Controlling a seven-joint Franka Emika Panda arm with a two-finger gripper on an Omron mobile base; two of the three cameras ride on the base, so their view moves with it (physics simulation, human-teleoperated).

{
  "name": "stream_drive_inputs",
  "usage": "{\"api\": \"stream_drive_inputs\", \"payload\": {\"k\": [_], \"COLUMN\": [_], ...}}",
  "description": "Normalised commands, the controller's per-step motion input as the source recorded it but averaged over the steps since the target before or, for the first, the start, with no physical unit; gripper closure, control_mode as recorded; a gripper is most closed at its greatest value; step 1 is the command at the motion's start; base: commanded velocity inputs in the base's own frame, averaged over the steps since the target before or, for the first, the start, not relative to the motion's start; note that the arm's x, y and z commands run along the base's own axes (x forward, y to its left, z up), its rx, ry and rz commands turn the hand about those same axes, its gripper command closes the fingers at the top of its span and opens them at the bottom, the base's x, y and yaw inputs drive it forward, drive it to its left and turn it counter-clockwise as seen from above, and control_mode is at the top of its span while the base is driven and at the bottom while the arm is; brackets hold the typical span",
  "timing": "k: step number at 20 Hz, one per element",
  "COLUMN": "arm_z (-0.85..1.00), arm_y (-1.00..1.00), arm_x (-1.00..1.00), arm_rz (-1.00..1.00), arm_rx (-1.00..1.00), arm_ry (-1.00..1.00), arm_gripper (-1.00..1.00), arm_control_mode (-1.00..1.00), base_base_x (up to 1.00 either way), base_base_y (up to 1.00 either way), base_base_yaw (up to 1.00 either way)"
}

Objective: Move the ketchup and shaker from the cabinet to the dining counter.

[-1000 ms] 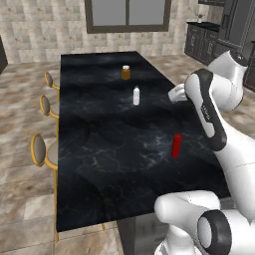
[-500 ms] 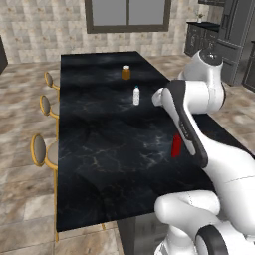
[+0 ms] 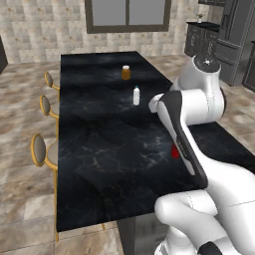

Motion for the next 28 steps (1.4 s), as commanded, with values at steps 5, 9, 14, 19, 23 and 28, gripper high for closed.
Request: {"api": "stream_drive_inputs", "payload": {"k": [5, 9, 14, 19, 23, 28], "arm_z": [0.01, 0.00, 0.00, 0.05, 0.14, 0.08], "arm_y": [0.05, 0.00, 0.00, 0.00, 0.00, -0.05], "arm_x": [-0.38, -0.41, -0.42, -0.39, -0.32, -0.31], "arm_rz": [-0.03, -0.02, -0.04, -0.02, 0.00, 0.00], "arm_rx": [0.00, 0.00, 0.00, 0.00, 0.00, 0.00], "arm_ry": [-0.04, -0.04, -0.06, -0.06, -0.05, -0.06], "arm_gripper": [-1.00, -1.00, -1.00, -1.00, -1.00, -1.00], "arm_control_mode": [-1.00, -1.00, -1.00, -1.00, -1.00, -1.00], "base_base_x": [0.00, 0.00, 0.00, 0.00, 0.00, 0.00], "base_base_y": [0.00, 0.00, 0.00, 0.00, 0.00, 0.00], "base_base_yaw": [0.00, 0.00, 0.00, 0.00, 0.00, 0.00]}}
